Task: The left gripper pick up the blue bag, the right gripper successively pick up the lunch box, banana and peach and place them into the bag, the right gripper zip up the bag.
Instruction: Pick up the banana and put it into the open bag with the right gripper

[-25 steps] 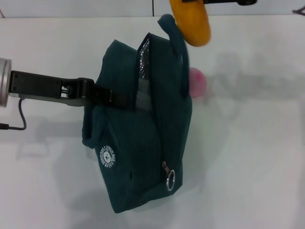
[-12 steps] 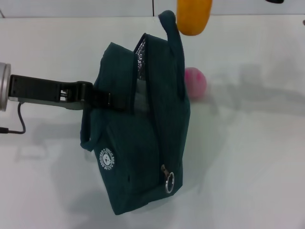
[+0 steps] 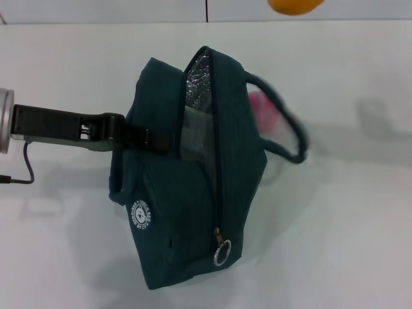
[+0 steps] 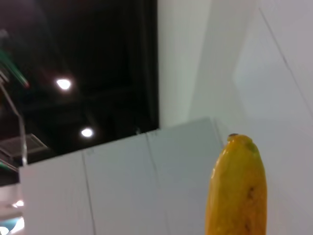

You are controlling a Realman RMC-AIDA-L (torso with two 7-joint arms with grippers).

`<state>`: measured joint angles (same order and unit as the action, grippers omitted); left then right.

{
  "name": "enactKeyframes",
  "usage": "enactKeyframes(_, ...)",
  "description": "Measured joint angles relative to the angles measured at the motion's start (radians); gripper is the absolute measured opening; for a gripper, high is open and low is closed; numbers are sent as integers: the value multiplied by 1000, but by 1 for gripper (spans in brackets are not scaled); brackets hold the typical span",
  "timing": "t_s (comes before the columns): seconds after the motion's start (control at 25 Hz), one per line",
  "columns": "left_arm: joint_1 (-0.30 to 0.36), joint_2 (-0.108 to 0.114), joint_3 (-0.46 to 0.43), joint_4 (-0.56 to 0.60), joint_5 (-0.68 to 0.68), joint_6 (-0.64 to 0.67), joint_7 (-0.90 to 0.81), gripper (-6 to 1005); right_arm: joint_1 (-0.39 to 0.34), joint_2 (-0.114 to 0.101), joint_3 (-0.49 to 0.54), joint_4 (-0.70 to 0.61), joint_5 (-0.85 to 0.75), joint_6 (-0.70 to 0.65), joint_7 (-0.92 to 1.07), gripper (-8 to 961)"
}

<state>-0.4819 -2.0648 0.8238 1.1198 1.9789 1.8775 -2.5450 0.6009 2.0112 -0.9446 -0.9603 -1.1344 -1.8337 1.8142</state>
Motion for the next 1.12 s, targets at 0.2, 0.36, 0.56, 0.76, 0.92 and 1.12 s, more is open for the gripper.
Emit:
enactKeyframes(0.2, -2, -1, 0, 0, 0, 0, 0, 39, 25, 1, -36, 160, 25, -15, -72, 419)
enactKeyframes(0.36, -6, -4, -1, 0, -6, 0, 0, 39, 81, 1, -112, 356, 23, -20, -180, 419)
enactKeyframes(0.56, -12, -7, -4, 0, -10, 0, 0, 40, 123, 13, -209, 456, 29, 33, -236, 420)
enactKeyframes(0.76, -15, -9, -3, 0, -10, 0, 0, 40, 137, 15, -225, 520, 34, 74, -242, 420)
enactKeyframes(0.92, -15, -9, -5, 0, -11, 0, 0, 41, 131, 14, -227, 544, 34, 87, -246, 421)
enactKeyframes(1.12, -15, -8, -6, 0, -12, 0, 0, 42, 129, 14, -229, 588, 31, 94, -247, 421)
